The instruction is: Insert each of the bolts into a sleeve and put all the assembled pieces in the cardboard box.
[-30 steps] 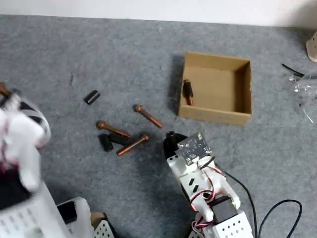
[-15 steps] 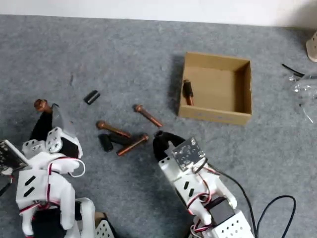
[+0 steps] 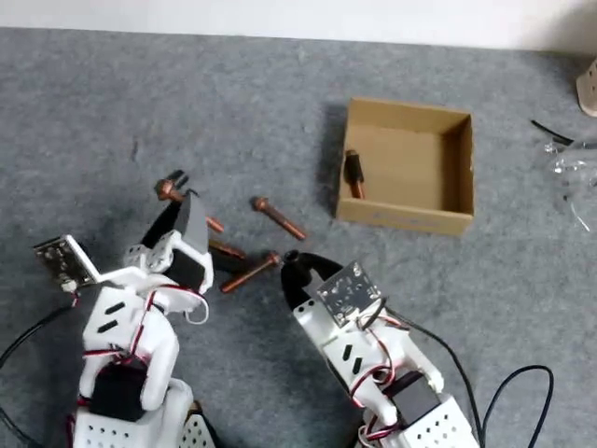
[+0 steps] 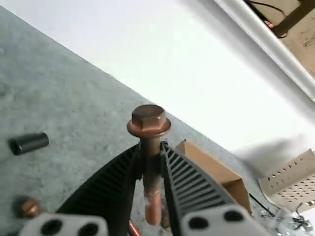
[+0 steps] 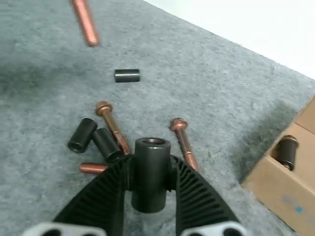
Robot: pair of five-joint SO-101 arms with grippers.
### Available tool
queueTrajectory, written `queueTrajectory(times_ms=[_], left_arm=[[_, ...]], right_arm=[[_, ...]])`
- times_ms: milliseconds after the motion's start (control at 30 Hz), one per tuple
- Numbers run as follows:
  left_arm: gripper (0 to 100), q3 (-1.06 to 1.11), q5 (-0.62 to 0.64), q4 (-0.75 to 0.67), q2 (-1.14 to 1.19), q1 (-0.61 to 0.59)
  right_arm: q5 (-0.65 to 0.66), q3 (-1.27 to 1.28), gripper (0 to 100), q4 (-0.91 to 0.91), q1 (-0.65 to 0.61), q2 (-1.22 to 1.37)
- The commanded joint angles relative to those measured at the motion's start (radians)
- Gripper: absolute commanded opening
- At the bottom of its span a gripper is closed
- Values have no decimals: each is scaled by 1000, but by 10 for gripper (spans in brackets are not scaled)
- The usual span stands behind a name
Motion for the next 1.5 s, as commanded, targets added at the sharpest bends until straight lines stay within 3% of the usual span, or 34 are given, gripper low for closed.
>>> queueTrajectory(times_ms=[0,200,400,800,1033,1467], left_arm=[[4,27,28,-63,-15,45],[4,35,26,-54,-15,165],[4,38,23,11,-15,260],[4,33,23,120,-15,308],[4,33,21,167,-15,415],[4,35,21,236,-15,423]], right_arm=[[14,107,5,-39,-42,-18],[114,107,5,-42,-84,-18],[129,107,5,-58,-94,-18],[130,107,5,-56,-91,-18],[132,105,5,-58,-65,-18],[132,104,5,-54,-64,-18]])
